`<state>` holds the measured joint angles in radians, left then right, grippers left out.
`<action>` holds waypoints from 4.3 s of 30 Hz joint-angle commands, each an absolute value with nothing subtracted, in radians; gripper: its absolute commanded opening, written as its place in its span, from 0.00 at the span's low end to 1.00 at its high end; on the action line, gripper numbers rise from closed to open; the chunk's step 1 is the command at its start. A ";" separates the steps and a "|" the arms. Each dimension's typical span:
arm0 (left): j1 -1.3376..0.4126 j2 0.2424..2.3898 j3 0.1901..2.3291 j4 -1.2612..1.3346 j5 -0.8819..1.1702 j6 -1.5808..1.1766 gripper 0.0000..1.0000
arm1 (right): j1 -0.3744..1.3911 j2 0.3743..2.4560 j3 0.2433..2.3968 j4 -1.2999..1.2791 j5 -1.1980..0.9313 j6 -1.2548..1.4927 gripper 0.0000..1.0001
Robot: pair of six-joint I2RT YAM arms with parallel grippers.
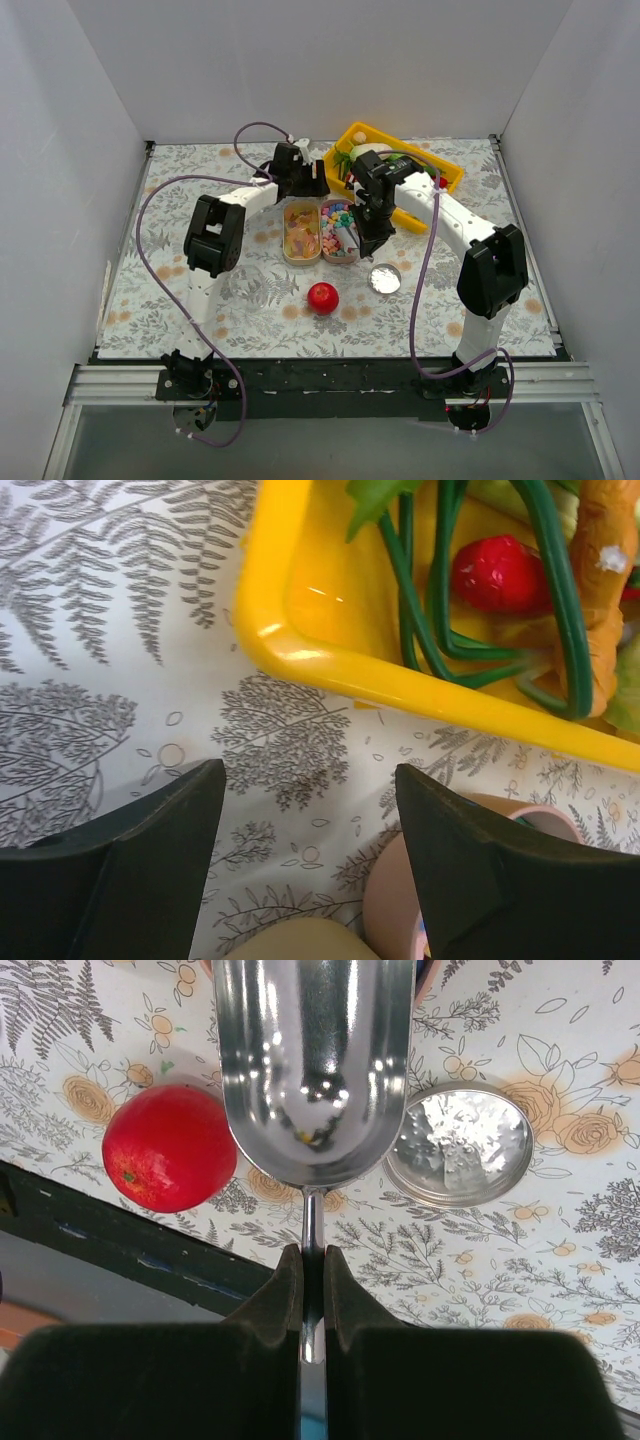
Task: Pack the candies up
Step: Move the storage box to the center of the board, then scoop the fake candies from the storage box.
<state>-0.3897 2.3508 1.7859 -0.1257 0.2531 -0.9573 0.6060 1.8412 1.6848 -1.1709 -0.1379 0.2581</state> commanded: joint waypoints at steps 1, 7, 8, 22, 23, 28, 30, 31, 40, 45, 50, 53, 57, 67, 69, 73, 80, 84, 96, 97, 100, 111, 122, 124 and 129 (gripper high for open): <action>-0.413 2.316 1.770 -0.146 0.305 -0.925 0.67 | 0.603 1.813 1.657 -1.135 -0.158 0.241 0.01; -0.454 2.290 1.683 -0.149 0.281 -0.965 0.63 | 0.595 1.809 1.635 -1.101 -0.138 0.219 0.01; -0.462 2.289 1.674 -0.152 0.276 -0.972 0.62 | 0.595 1.804 1.632 -1.097 -0.138 0.227 0.01; -0.492 2.163 1.549 -0.273 0.287 -1.000 0.62 | 0.606 1.787 1.735 -1.308 -0.238 0.313 0.01; -0.492 2.164 1.545 -0.275 0.284 -1.003 0.64 | 0.610 1.776 1.703 -1.308 -0.253 0.308 0.01; -0.494 2.177 1.516 -0.293 0.281 -1.017 0.72 | 0.611 1.717 1.594 -1.310 -0.319 0.296 0.01; -0.492 2.174 1.502 -0.284 0.264 -1.014 0.78 | 0.611 1.712 1.565 -1.309 -0.345 0.291 0.01; -0.494 2.174 1.500 -0.285 0.256 -1.006 0.80 | 0.611 1.706 1.560 -1.308 -0.344 0.293 0.01; -0.492 2.190 1.516 -0.267 0.242 -0.992 0.84 | 0.609 1.770 1.578 -1.310 -0.420 0.307 0.01; -0.492 2.214 1.565 -0.259 0.262 -0.999 0.82 | 0.575 1.839 1.614 -1.312 -0.466 0.308 0.01; -0.492 2.217 1.563 -0.241 0.270 -1.003 0.74 | 0.534 1.861 1.589 -1.312 -0.495 0.313 0.01; -0.494 2.214 1.551 -0.236 0.272 -0.997 0.71 | 0.517 1.871 1.572 -1.312 -0.497 0.313 0.01; -0.492 2.210 1.529 -0.232 0.270 -0.983 0.70 | 0.503 1.900 1.586 -1.312 -0.479 0.308 0.01; -0.492 2.224 1.542 -0.236 0.264 -0.963 0.71 | 0.499 2.005 1.680 -1.312 -0.471 0.310 0.01; -0.492 2.229 1.551 -0.244 0.265 -0.963 0.71 | 0.499 2.020 1.687 -1.312 -0.471 0.316 0.01; -0.497 2.227 1.548 -0.239 0.284 -0.963 0.71 | 0.499 2.046 1.726 -1.313 -0.439 0.331 0.01; -0.502 2.229 1.549 -0.236 0.304 -0.937 0.71 | 0.494 2.132 1.799 -1.312 -0.394 0.348 0.01; -0.503 2.230 1.545 -0.233 0.319 -0.923 0.69 | 0.488 2.167 1.850 -1.312 -0.380 0.360 0.01; -0.505 2.220 1.529 -0.224 0.376 -0.916 0.64 | 0.482 2.244 1.956 -1.301 -0.192 0.292 0.01; -0.505 2.220 1.528 -0.224 0.377 -0.916 0.64 | 0.486 2.246 1.956 -1.286 -0.180 0.285 0.01; -0.505 2.210 1.522 -0.225 0.383 -0.917 0.64 | 0.497 2.235 1.915 -1.229 -0.150 0.288 0.01; -0.499 2.189 1.534 -0.236 0.383 -0.937 0.64 | 0.558 2.145 1.676 -1.017 -0.006 0.284 0.01; -0.457 2.177 1.558 -0.229 0.416 -0.999 0.65 | 0.583 2.010 1.474 -0.809 0.051 0.264 0.01; -0.456 2.177 1.571 -0.244 0.400 -1.002 0.67 | 0.584 1.985 1.456 -0.779 0.069 0.258 0.01; -0.423 2.143 1.591 -0.255 0.373 -1.034 0.79 | 0.595 1.907 1.396 -0.727 0.098 0.249 0.01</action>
<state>-0.4515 2.2017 1.5738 -0.1741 0.4004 -1.0073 0.6022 1.9419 1.4559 -0.8467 -0.0723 0.2832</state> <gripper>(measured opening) 0.749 0.077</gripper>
